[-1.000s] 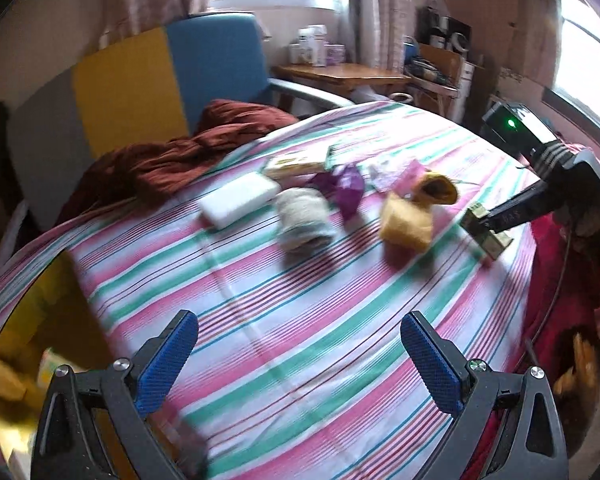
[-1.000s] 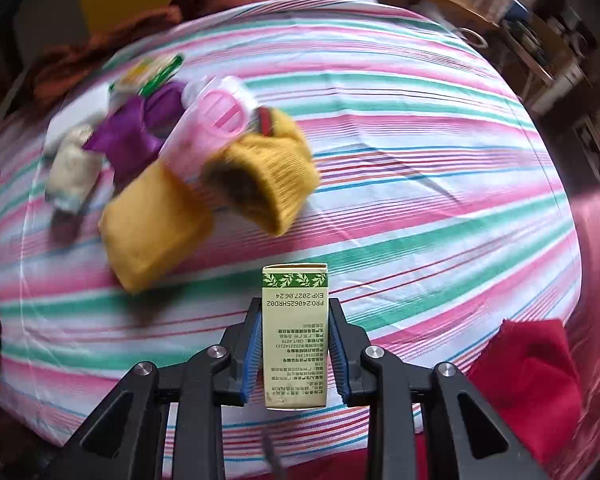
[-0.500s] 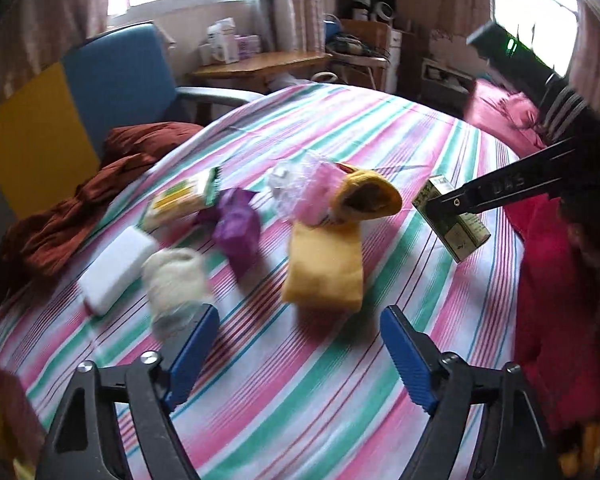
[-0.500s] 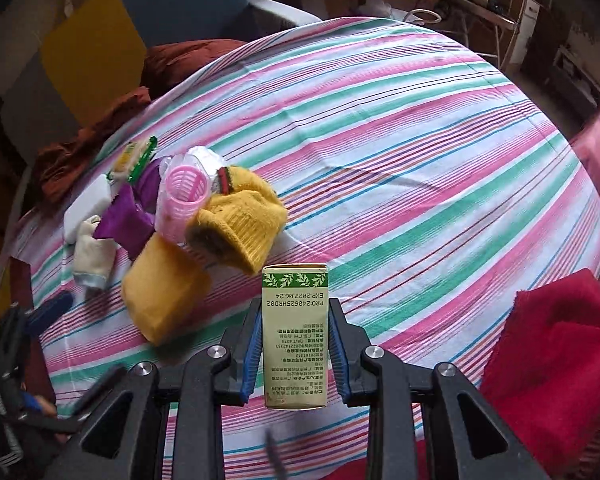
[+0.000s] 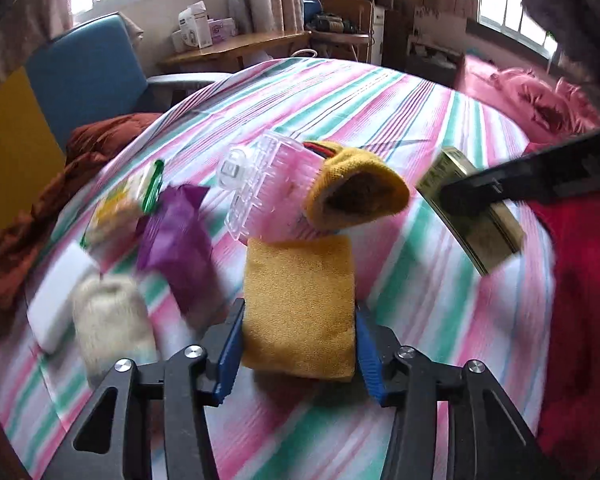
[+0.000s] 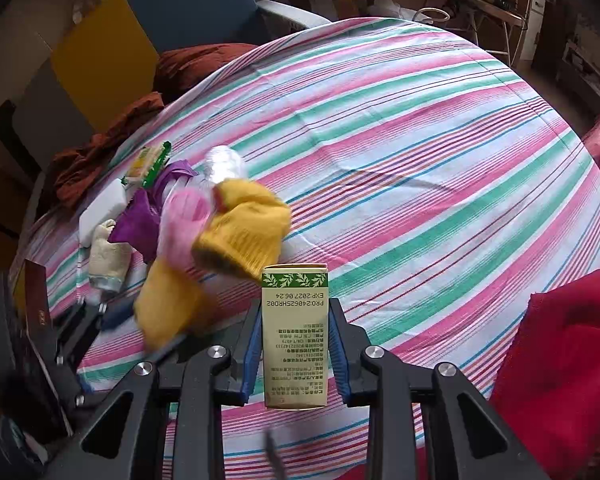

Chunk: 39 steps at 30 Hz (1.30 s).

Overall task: Organize objects
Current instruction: 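Grasp the second yellow sponge with the left gripper while the right holds the box, then carry the sponge and green box to the tray and release both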

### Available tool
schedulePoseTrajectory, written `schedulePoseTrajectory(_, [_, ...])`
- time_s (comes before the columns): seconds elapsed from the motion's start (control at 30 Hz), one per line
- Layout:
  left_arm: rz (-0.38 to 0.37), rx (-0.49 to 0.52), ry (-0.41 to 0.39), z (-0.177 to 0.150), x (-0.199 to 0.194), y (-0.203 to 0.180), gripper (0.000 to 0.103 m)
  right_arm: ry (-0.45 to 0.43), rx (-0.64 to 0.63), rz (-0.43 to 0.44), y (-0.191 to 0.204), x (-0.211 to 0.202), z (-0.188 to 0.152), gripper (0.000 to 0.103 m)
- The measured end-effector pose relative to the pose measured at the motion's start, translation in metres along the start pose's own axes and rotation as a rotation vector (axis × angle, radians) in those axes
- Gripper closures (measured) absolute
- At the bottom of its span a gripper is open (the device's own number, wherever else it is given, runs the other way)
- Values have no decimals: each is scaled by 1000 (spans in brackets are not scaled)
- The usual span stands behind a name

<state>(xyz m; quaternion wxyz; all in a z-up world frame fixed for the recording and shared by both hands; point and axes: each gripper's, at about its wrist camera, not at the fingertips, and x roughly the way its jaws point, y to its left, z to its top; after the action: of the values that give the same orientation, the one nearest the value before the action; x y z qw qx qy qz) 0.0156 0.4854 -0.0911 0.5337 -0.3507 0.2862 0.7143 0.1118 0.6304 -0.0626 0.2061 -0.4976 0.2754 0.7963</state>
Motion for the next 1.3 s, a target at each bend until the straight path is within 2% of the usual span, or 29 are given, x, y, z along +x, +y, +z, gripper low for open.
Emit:
schedulePoseTrajectory(0.47, [-30, -140, 2, -89, -69, 9, 53, -43, 25, -30, 1, -5, -2, 74])
schedulePoseTrajectory(0.57, [-86, -210, -18, -102, -90, 17, 53, -48, 16, -48, 3, -6, -2, 74])
schedulePoseTrajectory(0.67, [-45, -165, -10, -111, -96, 16, 54, -45, 13, -58, 3, -6, -3, 74])
schedulePoseTrajectory(0.73, [-114, -234, -90, -113, -118, 25, 54, -46, 9, -65, 4, -7, -3, 74])
schedulePoseTrajectory(0.8, [-99, -206, -145, -110, -135, 23, 54, -44, 3, -82, 5, -7, -4, 74])
schedulePoseTrajectory(0.9, [-162, -266, -215, -106, -155, 31, 54, -52, -2, -97, 7, -8, -5, 74])
schedulePoseTrajectory(1.0, [-141, -259, -262, -100, -168, 34, 54, -57, -4, -111, 9, -8, -5, 74])
schedulePoseTrajectory(1.07, [-137, -290, -273, -99, -174, 41, 54, -69, -6, -112, 10, -10, -6, 74])
schedulePoseTrajectory(1.3, [27, -345, -277, -120, -201, 70, 53, -120, -38, -97, 15, -17, -8, 74])
